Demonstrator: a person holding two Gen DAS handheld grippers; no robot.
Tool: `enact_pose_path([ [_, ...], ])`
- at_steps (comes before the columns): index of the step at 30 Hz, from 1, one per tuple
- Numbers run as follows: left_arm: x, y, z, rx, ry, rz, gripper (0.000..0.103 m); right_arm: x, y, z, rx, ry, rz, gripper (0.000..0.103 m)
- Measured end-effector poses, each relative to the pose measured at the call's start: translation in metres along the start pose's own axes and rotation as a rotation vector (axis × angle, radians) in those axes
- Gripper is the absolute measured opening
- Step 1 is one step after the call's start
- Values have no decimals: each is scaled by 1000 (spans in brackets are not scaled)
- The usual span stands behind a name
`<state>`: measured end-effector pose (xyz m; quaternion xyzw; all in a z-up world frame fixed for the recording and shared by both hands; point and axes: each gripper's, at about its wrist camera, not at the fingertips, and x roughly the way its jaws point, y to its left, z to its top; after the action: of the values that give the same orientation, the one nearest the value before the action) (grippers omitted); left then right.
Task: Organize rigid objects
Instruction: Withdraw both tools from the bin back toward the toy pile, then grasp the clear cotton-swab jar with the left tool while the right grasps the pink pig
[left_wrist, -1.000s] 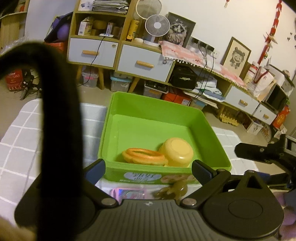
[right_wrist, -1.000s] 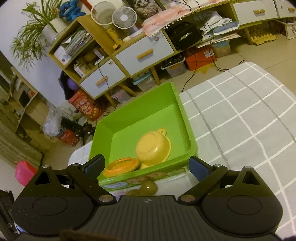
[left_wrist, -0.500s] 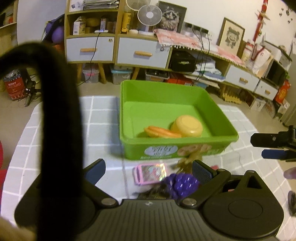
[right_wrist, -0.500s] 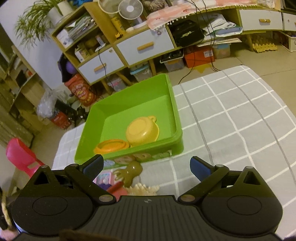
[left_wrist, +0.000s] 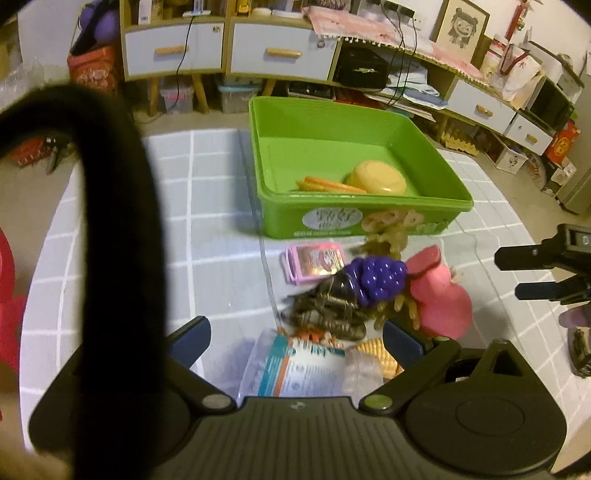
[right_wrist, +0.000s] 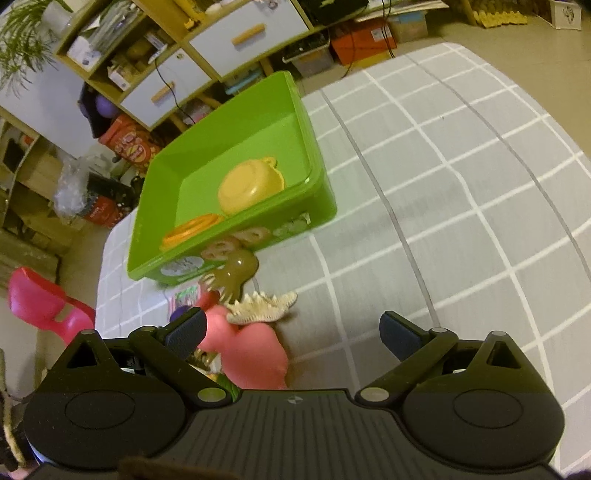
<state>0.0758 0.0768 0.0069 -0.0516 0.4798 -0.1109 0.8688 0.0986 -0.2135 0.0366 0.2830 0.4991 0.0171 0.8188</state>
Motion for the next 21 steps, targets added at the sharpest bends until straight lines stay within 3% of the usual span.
enact_pose_path([
  [7,-3,0,-2,-26,60,-65,75,6,9,-5,-31,37,-10,99],
  [21,18,-5,-11,26,224,-32,75,28,33,-24,-97,132,-5,99],
])
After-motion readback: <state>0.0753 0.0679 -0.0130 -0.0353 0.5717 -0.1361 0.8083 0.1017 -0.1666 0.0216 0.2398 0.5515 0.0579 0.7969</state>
